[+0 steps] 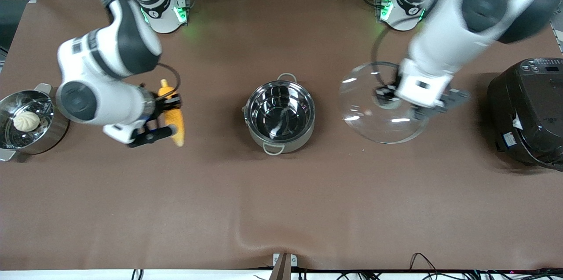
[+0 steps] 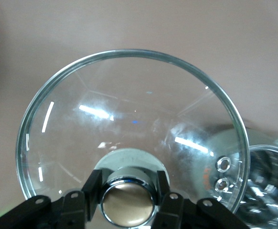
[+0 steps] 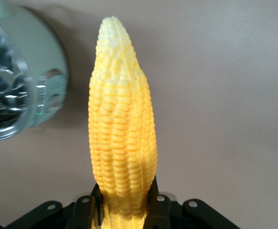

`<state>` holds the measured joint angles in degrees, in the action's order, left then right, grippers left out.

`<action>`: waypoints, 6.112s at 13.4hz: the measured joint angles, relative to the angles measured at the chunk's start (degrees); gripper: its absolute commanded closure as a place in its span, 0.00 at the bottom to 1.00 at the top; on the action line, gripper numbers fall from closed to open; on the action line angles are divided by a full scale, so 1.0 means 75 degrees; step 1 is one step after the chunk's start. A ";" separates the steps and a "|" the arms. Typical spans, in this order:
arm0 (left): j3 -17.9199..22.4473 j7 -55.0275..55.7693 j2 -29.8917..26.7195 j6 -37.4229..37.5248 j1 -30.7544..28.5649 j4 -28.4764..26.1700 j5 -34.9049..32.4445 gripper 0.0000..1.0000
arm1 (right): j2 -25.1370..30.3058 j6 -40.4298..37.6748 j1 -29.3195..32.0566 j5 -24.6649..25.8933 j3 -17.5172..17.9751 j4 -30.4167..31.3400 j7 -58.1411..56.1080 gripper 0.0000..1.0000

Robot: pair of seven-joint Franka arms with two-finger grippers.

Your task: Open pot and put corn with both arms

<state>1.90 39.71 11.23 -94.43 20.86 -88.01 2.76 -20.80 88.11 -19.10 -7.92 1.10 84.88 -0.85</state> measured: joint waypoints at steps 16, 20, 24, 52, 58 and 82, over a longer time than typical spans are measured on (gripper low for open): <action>-0.0060 -0.1099 0.0736 -0.5266 -0.1240 -0.4457 -0.0003 1.00 | -0.2452 0.1943 -0.3628 0.1568 -0.0059 -0.1649 0.1646 1.00; -0.0070 -0.1109 0.1230 -0.5786 -0.1240 -0.4555 -0.0040 1.00 | -0.2609 0.2270 -0.3641 0.1739 -0.0075 -0.1665 0.1646 1.00; -0.0077 -0.1117 0.1393 -0.5826 -0.1237 -0.4552 -0.0045 0.85 | -0.2764 0.2296 -0.3655 0.2029 -0.0077 -0.1669 0.1645 0.86; -0.0388 -0.1296 -0.1128 -0.0563 -0.1400 -0.0459 -0.1051 0.00 | 0.0907 0.0778 0.1443 0.1385 -0.0280 0.0855 -0.1437 0.00; -0.0507 -0.1296 -0.1149 -0.0350 -0.1401 -0.0174 -0.1044 0.00 | 0.1803 0.1336 0.2396 0.1287 -0.0287 0.2018 -0.1428 0.00; -0.0168 -0.5027 -0.1423 0.0903 -0.2003 -0.0130 -0.0725 0.00 | 0.2695 -0.0429 0.3145 0.1014 -0.0224 0.0442 -0.0802 0.00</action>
<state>0.64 2.01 0.56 -87.65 5.83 -88.99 -2.68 -0.58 84.89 4.49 -0.31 -0.58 88.19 -6.86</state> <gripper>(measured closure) 0.000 0.000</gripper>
